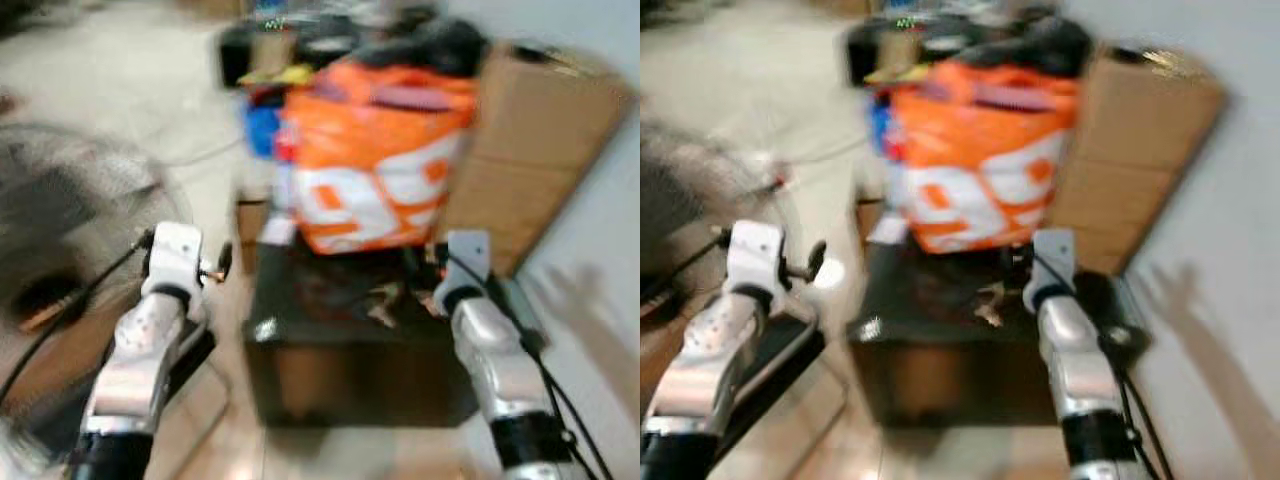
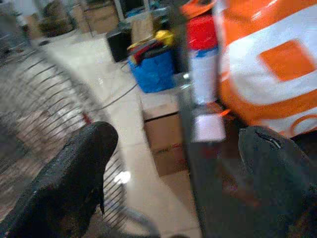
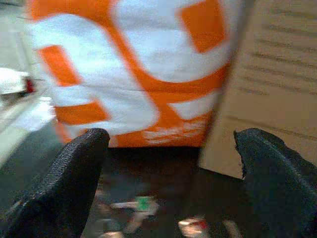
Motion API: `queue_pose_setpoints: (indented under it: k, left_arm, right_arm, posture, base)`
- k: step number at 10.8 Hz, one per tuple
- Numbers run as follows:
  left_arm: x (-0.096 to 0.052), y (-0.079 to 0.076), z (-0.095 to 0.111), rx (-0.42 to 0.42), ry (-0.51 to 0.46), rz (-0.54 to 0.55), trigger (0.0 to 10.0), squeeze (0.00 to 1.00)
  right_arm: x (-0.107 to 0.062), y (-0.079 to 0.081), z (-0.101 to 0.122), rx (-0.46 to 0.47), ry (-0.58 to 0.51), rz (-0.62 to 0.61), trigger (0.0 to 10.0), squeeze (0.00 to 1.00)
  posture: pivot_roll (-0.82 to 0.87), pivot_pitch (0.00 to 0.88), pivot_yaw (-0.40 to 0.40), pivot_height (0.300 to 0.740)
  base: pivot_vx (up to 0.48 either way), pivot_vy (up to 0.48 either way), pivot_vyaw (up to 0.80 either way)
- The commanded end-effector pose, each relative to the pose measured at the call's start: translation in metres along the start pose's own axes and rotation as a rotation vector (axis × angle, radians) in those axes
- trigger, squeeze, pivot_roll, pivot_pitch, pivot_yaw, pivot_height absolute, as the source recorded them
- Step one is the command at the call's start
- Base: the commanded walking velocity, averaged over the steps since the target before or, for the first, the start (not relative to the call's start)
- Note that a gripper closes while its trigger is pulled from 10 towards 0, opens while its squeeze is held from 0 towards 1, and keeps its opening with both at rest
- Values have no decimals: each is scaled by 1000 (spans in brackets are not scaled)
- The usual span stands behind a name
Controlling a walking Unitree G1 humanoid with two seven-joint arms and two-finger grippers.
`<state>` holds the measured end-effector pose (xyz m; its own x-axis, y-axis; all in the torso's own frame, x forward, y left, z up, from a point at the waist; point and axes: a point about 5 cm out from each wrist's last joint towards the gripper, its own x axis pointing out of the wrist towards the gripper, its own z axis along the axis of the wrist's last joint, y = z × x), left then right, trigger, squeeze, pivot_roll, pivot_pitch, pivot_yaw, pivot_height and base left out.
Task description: Hang keys on a hook
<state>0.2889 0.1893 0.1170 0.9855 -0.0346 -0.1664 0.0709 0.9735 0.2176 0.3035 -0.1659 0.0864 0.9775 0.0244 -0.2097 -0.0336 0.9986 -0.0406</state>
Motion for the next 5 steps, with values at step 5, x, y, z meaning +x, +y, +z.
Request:
queue_pose_setpoints:
  k: [5]
  left_arm:
    - [4,-6,5,6,-12,-32,10000,0]
  right_arm:
    - [-3,-10,-2,-39,8,-66,10000,1000]
  posture:
    - [-32,0,13,740]
  base:
    - [293,0,0]
